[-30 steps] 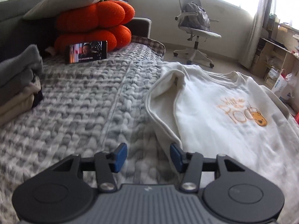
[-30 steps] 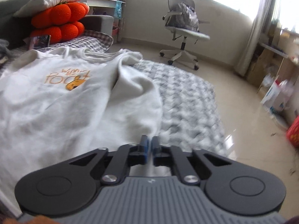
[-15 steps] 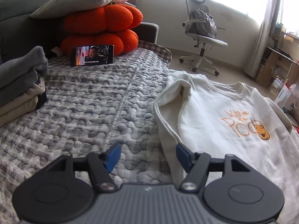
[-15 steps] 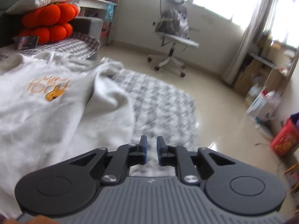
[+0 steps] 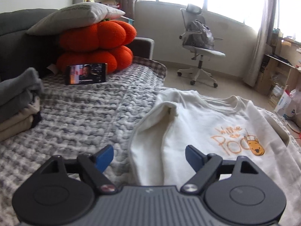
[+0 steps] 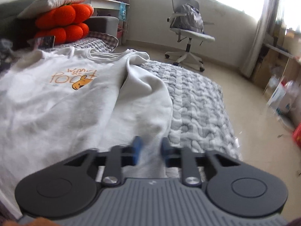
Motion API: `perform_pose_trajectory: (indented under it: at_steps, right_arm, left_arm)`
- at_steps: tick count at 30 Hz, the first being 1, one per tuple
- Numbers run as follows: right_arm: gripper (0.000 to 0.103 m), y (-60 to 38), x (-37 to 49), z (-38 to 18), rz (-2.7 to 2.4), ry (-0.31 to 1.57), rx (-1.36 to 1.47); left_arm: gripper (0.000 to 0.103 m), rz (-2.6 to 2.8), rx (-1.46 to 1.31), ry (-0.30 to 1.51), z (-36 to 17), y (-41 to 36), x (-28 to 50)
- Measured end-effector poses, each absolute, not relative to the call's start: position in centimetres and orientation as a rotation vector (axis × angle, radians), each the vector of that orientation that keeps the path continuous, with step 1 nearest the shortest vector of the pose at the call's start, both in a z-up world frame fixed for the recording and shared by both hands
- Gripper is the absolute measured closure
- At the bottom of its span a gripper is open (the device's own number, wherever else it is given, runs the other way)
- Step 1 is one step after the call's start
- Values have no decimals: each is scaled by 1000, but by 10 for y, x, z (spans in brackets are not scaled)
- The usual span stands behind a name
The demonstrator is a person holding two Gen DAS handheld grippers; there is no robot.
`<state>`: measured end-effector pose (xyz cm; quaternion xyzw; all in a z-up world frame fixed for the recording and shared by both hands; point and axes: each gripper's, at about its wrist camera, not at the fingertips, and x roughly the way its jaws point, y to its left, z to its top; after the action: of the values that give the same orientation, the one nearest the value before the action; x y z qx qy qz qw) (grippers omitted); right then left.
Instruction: Fold clothes
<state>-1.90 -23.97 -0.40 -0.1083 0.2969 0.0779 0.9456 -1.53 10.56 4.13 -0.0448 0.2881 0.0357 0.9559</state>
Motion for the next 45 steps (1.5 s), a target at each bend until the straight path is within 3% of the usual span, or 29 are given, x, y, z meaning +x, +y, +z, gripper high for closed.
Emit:
perform_pose_trajectory:
  at_steps: [2, 4, 8, 10, 13, 16, 22, 29, 35, 36, 37, 39, 45]
  right_arm:
    - [95, -238, -17, -3, 148, 602, -245]
    - [97, -240, -19, 2, 132, 582, -283]
    - [101, -245, -23, 14, 99, 537, -364]
    - [101, -250, -22, 23, 60, 508, -400]
    - [102, -258, -17, 36, 21, 477, -415]
    - [102, -262, -11, 43, -9, 453, -428]
    - [102, -262, 6, 44, -89, 405, -496]
    - [101, -288, 47, 53, -263, 340, -387]
    - [87, -290, 60, 30, -249, 466, -292]
    - [80, -288, 55, 27, -211, 479, -267]
    - [64, -284, 48, 25, -175, 491, -250]
    - [52, -274, 35, 19, -100, 502, -239]
    - [46, -232, -3, 17, 173, 526, -235]
  left_arm:
    - [22, 72, -65, 600, 36, 104, -7]
    - [40, 71, -48, 637, 28, 107, -1]
    - [52, 75, -90, 652, 21, 123, 0]
    - [71, 73, -72, 664, 19, 125, 0]
    - [87, 39, -40, 660, 18, 120, 1]
    - [94, 40, -3, 648, 18, 115, 1]
    - [97, 52, 78, 626, 19, 112, -2]
    - [98, 85, 189, 554, 28, 105, -10]
    - [98, 62, 161, 564, 28, 114, -11]
    - [97, 58, 149, 568, 29, 117, -11]
    - [97, 56, 140, 573, 28, 118, -11]
    - [97, 51, 123, 581, 28, 120, -10]
    - [97, 55, 128, 571, 29, 118, -9]
